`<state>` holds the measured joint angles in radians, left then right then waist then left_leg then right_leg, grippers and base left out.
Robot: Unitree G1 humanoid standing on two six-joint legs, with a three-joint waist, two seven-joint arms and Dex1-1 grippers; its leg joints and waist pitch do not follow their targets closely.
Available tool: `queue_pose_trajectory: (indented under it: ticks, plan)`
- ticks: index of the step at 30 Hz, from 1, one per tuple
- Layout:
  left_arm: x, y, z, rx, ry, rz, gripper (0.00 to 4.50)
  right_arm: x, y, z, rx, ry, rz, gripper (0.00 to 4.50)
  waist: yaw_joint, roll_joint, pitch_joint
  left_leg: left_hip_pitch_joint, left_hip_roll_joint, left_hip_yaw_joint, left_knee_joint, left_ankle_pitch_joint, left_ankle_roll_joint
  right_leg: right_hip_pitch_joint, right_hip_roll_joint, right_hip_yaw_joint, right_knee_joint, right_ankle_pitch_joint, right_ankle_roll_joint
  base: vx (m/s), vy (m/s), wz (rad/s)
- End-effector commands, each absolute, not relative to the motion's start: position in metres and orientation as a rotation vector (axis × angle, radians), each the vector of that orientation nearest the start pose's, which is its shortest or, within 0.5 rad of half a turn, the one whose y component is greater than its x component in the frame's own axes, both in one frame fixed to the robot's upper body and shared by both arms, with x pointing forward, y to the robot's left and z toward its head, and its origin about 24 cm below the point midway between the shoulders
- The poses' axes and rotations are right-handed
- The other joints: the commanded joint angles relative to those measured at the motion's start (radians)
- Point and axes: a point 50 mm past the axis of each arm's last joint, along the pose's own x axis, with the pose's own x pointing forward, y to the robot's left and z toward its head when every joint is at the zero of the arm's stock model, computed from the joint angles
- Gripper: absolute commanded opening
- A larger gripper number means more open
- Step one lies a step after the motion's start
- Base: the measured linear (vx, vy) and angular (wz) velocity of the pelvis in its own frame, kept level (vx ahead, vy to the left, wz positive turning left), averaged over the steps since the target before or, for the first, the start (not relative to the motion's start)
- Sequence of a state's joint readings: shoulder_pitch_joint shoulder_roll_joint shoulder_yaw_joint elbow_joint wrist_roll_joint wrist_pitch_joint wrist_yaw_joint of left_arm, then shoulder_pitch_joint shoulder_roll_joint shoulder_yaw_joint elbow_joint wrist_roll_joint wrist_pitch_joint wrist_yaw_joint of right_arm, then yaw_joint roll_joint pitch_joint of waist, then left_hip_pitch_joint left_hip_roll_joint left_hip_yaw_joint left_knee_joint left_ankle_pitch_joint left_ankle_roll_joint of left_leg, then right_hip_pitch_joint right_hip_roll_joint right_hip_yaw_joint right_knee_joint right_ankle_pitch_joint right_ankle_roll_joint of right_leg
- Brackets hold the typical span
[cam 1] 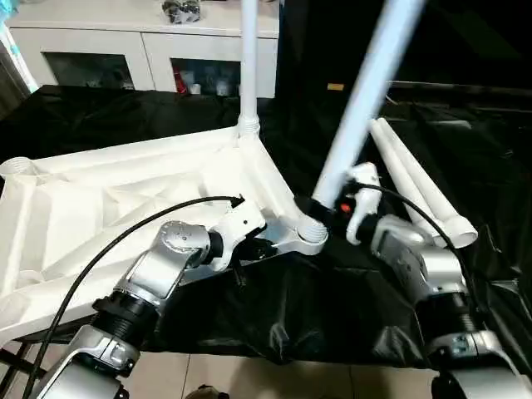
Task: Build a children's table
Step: Insert table leg to table base
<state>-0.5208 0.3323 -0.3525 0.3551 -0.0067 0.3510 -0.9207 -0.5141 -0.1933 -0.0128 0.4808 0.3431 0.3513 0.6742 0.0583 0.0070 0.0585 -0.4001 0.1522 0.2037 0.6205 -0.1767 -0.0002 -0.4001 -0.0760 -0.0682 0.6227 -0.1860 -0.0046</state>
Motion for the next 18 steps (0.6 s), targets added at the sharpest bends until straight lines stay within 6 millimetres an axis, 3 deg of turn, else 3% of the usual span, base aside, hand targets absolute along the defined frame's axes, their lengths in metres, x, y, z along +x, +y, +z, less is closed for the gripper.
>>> queue_pose_trajectory:
  ticks: [1,9,15,18]
  plan:
    - [0.308,0.107,0.046,0.372,0.484,-1.121,0.0,0.327,-0.138,0.045,0.258,0.318,0.71,1.91,0.002,-0.006,-0.064,0.035,0.087,-0.049,-0.091,-0.304,-0.035,0.028,-0.096,0.06,-0.092,-0.33,-0.198,0.0,0.0,0.0]
    - [0.312,0.108,0.048,0.389,0.471,-1.096,0.0,0.322,-0.143,0.035,0.272,0.296,0.674,1.91,0.001,-0.004,-0.061,0.037,0.087,-0.052,-0.093,-0.349,-0.045,0.025,-0.099,0.06,-0.098,-0.384,-0.192,0.0,0.0,0.0]
    - [0.314,0.108,0.048,0.401,0.464,-1.088,0.0,0.317,-0.147,0.031,0.151,0.271,0.659,1.91,0.001,-0.006,-0.06,0.034,0.088,-0.053,-0.096,-0.352,-0.043,0.025,-0.098,0.06,-0.1,-0.398,-0.182,0.0,0.0,0.0]
    - [0.314,0.108,0.048,0.409,0.465,-1.087,0.0,0.312,-0.142,0.029,0.045,0.273,0.679,1.91,0.002,-0.006,-0.058,0.039,0.089,-0.054,-0.097,-0.371,-0.047,0.019,-0.098,0.06,-0.105,-0.427,-0.17,0.0,0.0,0.0]
